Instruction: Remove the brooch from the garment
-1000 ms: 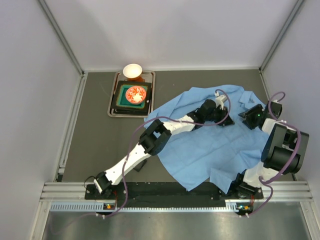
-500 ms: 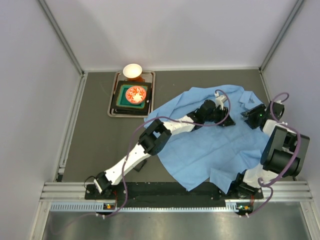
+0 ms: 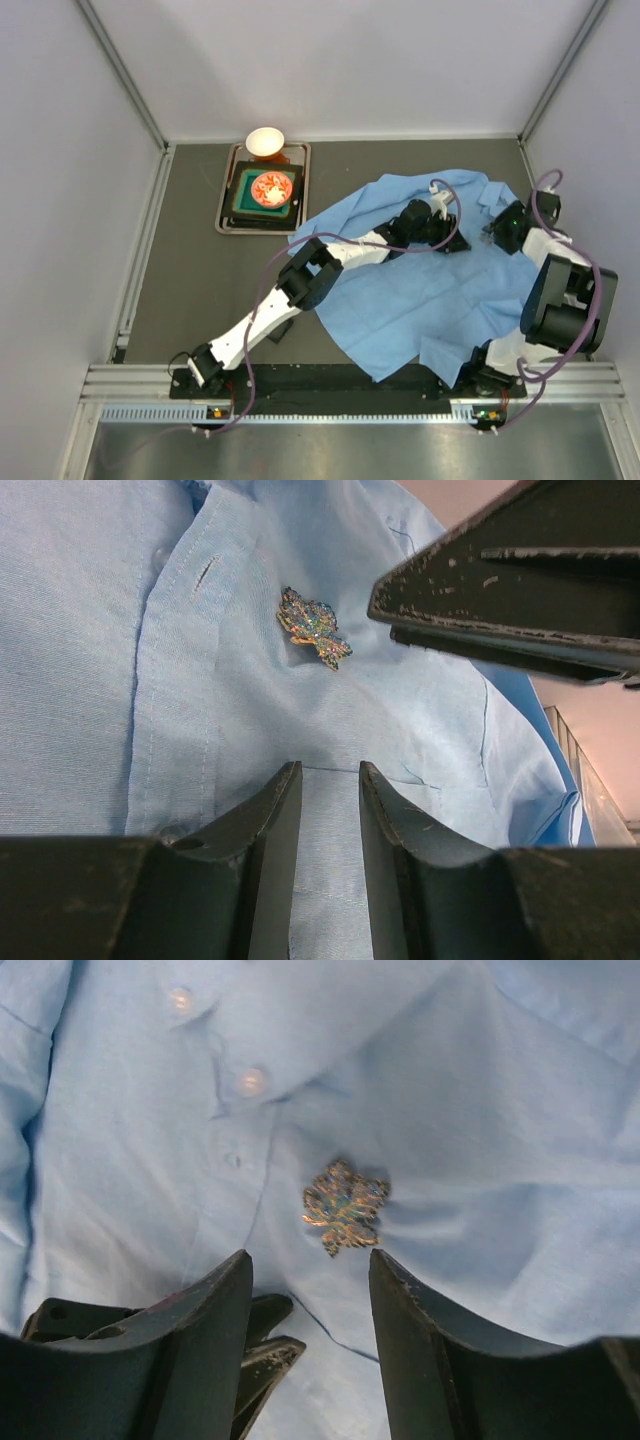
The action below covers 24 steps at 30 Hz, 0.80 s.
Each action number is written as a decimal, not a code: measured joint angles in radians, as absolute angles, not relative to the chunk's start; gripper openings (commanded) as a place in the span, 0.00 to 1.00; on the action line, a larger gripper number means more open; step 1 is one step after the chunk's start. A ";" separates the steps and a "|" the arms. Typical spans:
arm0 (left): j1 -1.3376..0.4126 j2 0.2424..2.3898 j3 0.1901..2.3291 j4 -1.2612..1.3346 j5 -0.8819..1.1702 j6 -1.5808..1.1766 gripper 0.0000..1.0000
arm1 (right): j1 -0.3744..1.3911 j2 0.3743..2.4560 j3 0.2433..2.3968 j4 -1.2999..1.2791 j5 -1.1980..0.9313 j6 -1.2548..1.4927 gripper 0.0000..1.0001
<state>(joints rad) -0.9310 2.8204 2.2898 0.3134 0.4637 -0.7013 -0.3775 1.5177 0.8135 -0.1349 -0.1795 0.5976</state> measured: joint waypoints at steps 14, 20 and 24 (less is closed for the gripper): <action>-0.931 2.806 2.268 0.317 0.481 -0.722 0.41 | -0.110 1.753 1.058 -0.395 0.328 0.296 0.46; -0.932 2.805 2.267 0.316 0.482 -0.727 0.43 | -0.057 1.785 1.089 -0.416 0.455 0.258 0.45; -0.932 2.804 2.267 0.315 0.482 -0.727 0.43 | -0.054 1.803 1.103 -0.420 0.494 0.244 0.43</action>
<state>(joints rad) -0.9321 2.8040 2.2673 0.3149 0.4820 -0.7265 -0.0540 1.8027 1.1027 -0.4198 0.4938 0.2443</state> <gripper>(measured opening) 0.428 0.449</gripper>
